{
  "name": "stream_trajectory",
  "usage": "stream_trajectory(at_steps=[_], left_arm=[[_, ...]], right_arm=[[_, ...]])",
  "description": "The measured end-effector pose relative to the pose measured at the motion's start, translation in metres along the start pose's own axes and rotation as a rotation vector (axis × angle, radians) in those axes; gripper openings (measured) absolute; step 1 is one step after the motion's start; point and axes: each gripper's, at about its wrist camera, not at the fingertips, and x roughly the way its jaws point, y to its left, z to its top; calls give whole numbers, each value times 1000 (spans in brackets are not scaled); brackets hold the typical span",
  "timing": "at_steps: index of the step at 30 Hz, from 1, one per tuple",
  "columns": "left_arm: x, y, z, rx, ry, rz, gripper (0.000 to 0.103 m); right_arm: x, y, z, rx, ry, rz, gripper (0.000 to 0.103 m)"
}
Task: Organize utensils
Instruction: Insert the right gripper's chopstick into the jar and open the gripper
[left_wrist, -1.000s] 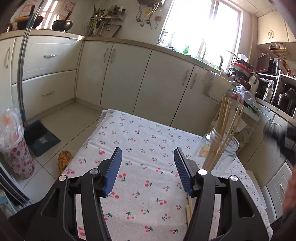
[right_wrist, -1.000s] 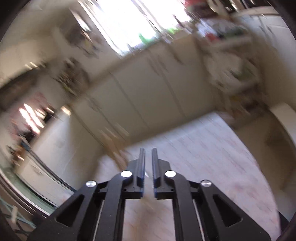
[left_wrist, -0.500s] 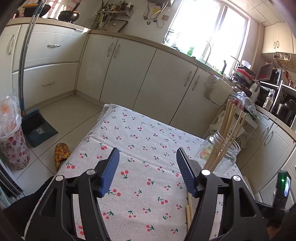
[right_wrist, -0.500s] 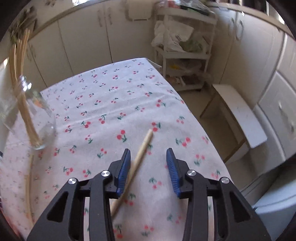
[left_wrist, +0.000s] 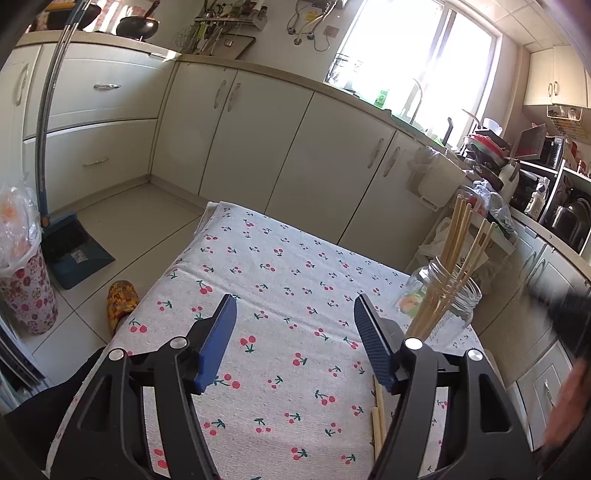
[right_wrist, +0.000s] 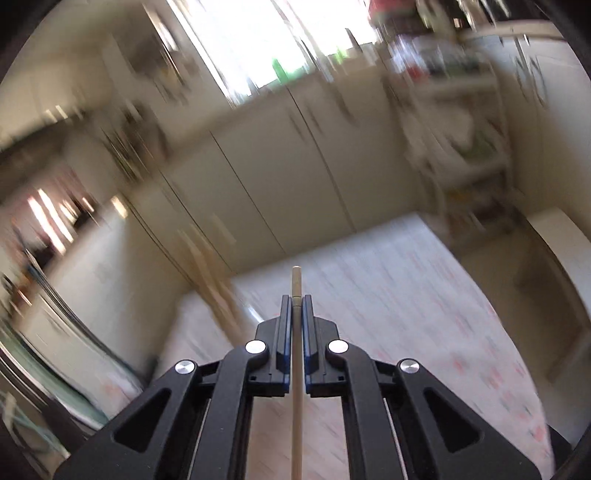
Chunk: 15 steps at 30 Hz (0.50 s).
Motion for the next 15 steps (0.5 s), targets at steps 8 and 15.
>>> stream_trajectory(at_steps=[8, 15], left_arm=[[2, 3, -1, -18, 13, -9, 65], [2, 1, -1, -19, 17, -15, 66]], right_arm=[[17, 56, 39, 47, -354, 78, 6], [50, 88, 25, -152, -498, -69, 6]])
